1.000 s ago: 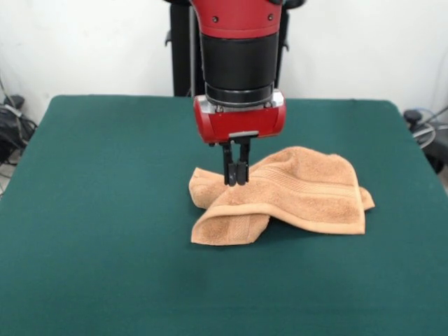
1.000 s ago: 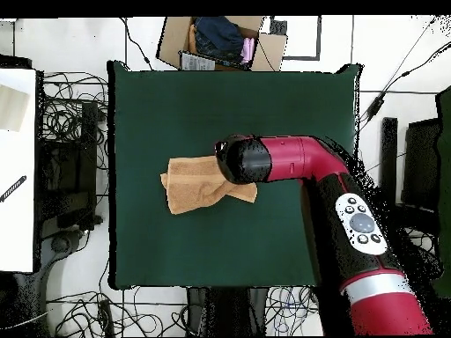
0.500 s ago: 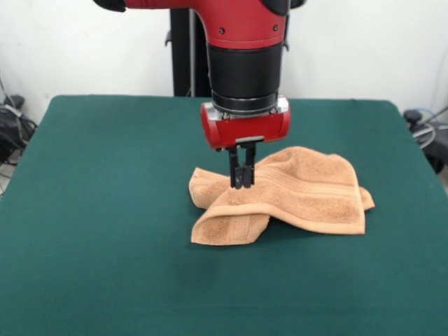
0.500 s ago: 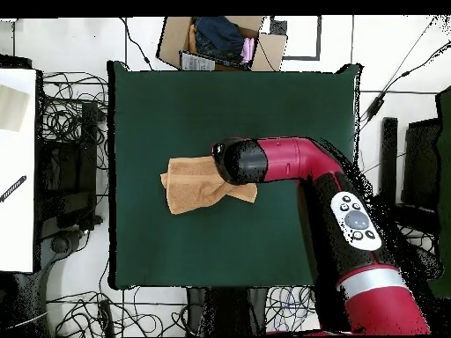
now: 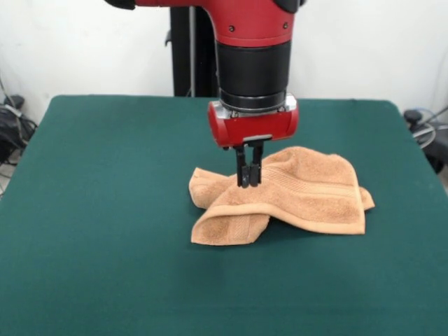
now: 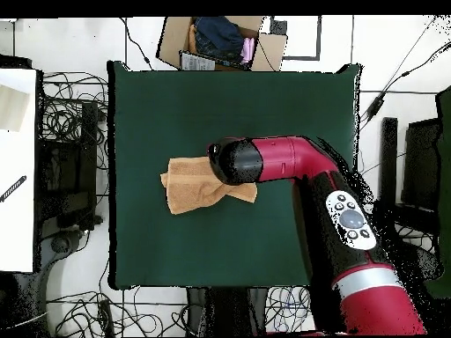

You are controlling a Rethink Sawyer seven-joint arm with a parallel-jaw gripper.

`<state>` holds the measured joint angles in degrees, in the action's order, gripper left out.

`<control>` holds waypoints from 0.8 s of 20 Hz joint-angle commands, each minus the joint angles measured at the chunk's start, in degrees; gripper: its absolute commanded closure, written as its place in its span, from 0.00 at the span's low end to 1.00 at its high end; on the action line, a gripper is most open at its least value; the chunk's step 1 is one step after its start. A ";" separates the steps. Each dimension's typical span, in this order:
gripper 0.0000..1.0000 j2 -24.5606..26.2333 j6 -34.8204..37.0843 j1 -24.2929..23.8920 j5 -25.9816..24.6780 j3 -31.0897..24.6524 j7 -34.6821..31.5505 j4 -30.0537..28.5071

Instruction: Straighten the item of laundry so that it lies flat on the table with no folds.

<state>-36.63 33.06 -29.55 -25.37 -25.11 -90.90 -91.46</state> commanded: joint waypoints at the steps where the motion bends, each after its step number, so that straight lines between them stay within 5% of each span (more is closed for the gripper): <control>1: 0.00 -0.06 -0.45 0.92 -1.38 1.44 -3.18 -3.60; 16: 0.00 0.57 0.43 1.00 -1.49 1.39 -2.32 -2.77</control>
<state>-36.61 33.04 -29.46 -25.37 -24.86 -90.90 -91.44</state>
